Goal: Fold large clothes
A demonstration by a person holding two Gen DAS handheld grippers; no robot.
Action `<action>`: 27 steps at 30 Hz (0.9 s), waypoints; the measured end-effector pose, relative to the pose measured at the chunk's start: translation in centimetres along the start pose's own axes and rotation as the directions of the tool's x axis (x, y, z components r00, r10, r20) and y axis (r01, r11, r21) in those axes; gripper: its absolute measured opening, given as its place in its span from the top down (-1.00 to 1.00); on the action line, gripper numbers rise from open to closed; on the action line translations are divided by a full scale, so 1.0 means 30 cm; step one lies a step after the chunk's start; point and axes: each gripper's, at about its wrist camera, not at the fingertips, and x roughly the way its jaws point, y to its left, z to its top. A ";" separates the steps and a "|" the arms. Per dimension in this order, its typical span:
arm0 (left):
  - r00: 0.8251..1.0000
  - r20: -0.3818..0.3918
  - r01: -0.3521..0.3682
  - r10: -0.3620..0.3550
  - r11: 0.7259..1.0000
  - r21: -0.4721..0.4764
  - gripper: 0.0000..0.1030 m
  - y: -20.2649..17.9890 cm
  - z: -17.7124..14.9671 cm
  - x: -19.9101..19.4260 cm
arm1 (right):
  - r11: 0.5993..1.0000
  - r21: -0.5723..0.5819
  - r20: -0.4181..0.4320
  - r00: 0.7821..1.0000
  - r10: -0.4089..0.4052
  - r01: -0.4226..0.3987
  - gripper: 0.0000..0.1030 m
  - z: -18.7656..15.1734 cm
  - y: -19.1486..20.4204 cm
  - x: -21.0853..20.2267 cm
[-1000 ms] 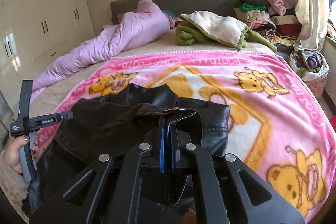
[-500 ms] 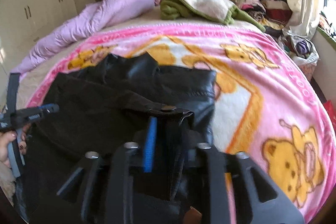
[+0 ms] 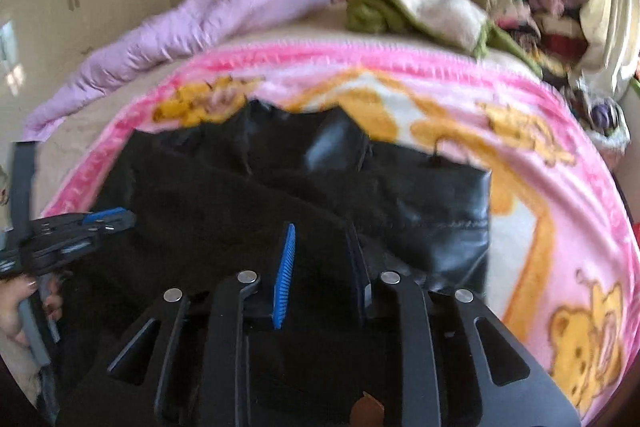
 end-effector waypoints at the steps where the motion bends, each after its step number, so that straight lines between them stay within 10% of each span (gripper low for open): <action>1: 1.000 0.000 0.003 -0.003 1.000 -0.001 0.78 0.001 0.000 0.000 | 1.000 0.004 -0.025 0.999 -0.026 0.026 0.57 -0.004 -0.007 0.039; 10: 1.000 -0.004 0.022 -0.022 1.000 0.004 0.78 0.007 0.004 0.004 | 0.997 0.068 -0.129 0.991 -0.031 0.040 0.80 -0.079 -0.073 0.202; 19: 0.998 0.023 0.068 -0.067 0.997 -0.043 0.77 0.025 0.003 -0.034 | 0.998 0.063 -0.024 1.000 -0.002 0.004 0.64 -0.089 -0.058 0.094; 27: 0.991 0.099 0.093 -0.093 0.996 0.006 0.21 -0.031 -0.008 -0.146 | 0.994 0.090 0.080 0.996 0.049 -0.056 0.33 -0.139 -0.068 -0.094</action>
